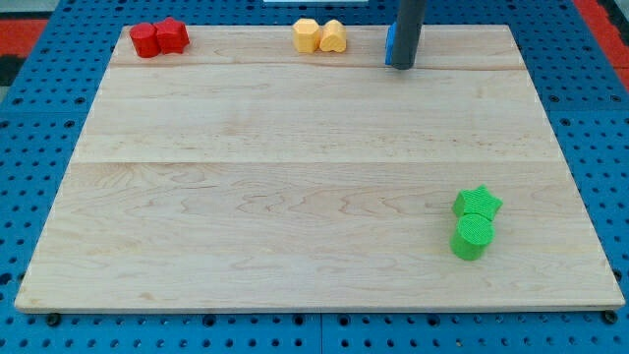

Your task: Move your arm towards the left side of the board

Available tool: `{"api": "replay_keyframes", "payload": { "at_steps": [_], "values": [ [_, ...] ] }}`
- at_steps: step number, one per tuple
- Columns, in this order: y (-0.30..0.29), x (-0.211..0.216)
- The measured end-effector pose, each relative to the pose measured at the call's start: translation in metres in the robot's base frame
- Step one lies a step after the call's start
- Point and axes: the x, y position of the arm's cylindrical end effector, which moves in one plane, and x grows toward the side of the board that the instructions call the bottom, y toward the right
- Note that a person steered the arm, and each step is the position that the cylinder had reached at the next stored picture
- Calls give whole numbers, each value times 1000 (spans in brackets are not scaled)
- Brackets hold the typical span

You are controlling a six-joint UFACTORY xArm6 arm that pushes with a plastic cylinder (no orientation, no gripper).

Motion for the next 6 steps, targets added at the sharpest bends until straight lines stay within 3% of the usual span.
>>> {"api": "replay_keyframes", "payload": {
  "at_steps": [3, 6],
  "values": [
    [6, 0],
    [120, 15]
  ]
}}
